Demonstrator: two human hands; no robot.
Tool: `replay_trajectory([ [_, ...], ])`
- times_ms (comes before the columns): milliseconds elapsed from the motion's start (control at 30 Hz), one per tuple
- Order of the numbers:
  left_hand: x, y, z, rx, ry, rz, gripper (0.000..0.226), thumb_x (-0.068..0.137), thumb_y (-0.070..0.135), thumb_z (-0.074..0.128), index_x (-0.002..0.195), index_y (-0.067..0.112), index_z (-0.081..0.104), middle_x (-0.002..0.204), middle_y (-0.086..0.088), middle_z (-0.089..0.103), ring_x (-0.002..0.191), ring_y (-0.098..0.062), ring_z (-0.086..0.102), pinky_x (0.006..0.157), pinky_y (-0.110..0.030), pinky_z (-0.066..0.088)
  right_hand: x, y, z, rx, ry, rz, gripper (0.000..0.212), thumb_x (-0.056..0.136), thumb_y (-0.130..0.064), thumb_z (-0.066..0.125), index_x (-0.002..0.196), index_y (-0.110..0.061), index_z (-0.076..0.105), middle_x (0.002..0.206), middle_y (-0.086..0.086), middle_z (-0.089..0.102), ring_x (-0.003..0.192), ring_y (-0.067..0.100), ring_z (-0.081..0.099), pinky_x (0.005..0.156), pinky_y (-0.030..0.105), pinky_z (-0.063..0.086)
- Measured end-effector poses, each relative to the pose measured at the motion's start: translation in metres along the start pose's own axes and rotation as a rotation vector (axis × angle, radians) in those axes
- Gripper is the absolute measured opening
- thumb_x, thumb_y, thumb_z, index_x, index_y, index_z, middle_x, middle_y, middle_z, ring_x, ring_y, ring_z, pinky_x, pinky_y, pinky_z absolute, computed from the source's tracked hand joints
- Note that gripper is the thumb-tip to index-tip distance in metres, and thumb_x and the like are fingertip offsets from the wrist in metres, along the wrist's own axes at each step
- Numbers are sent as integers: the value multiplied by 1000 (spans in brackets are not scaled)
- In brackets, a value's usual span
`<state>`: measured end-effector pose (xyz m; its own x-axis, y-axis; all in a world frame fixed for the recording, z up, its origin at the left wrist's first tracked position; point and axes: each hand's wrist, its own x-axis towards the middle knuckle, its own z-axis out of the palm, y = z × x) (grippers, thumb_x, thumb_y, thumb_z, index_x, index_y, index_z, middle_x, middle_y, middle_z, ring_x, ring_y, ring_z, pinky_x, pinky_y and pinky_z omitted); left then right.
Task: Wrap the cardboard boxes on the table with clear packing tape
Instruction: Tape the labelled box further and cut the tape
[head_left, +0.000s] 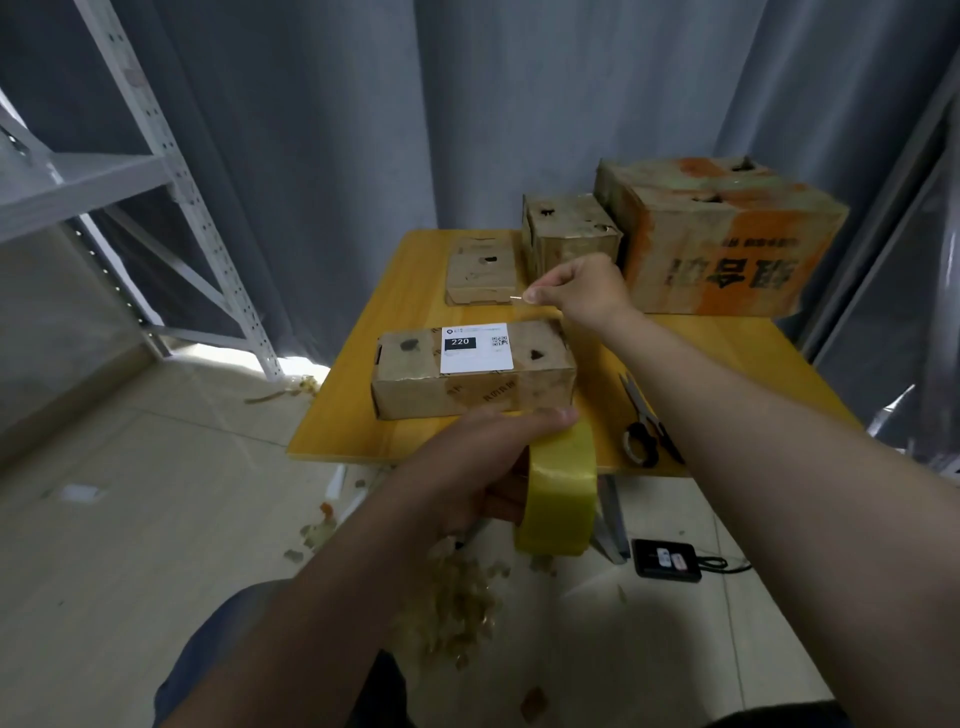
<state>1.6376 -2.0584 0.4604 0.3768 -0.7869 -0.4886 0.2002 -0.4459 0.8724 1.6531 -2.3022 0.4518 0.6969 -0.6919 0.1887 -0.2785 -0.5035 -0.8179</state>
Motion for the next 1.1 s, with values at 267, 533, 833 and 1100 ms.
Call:
replay_trajectory([
  [267, 7, 3, -1, -34, -15, 0, 37, 95, 41, 69, 117, 11, 68, 111, -20, 75, 83, -27, 76, 75, -41, 63, 10, 8, 1, -24, 1, 15, 4, 86, -23, 84, 85, -23, 80, 79, -15, 69, 99, 6, 65, 94, 26, 48],
  [533, 8, 0, 3, -41, -20, 10, 29, 96, 40, 68, 113, 16, 69, 111, -21, 75, 86, -30, 75, 78, -43, 63, 13, 21, 7, -25, -21, 44, 4, 86, -21, 84, 85, -19, 80, 82, -12, 72, 90, 1, 66, 89, 27, 51],
  [833, 9, -1, 3, -26, -23, 5, 27, 97, 39, 68, 111, 16, 69, 109, -20, 77, 95, -34, 77, 81, -44, 63, 11, 27, 15, -6, 12, 60, 7, 88, -20, 82, 87, -13, 81, 84, -8, 76, 86, 4, 70, 84, 28, 55],
  [1100, 5, -11, 7, -14, -25, -21, 28, 95, 40, 71, 104, 14, 70, 98, -15, 78, 84, -30, 77, 76, -40, 63, -6, 27, 22, 2, 51, 71, 9, 87, -24, 83, 85, -15, 80, 82, -9, 74, 84, 8, 70, 80, 31, 57],
])
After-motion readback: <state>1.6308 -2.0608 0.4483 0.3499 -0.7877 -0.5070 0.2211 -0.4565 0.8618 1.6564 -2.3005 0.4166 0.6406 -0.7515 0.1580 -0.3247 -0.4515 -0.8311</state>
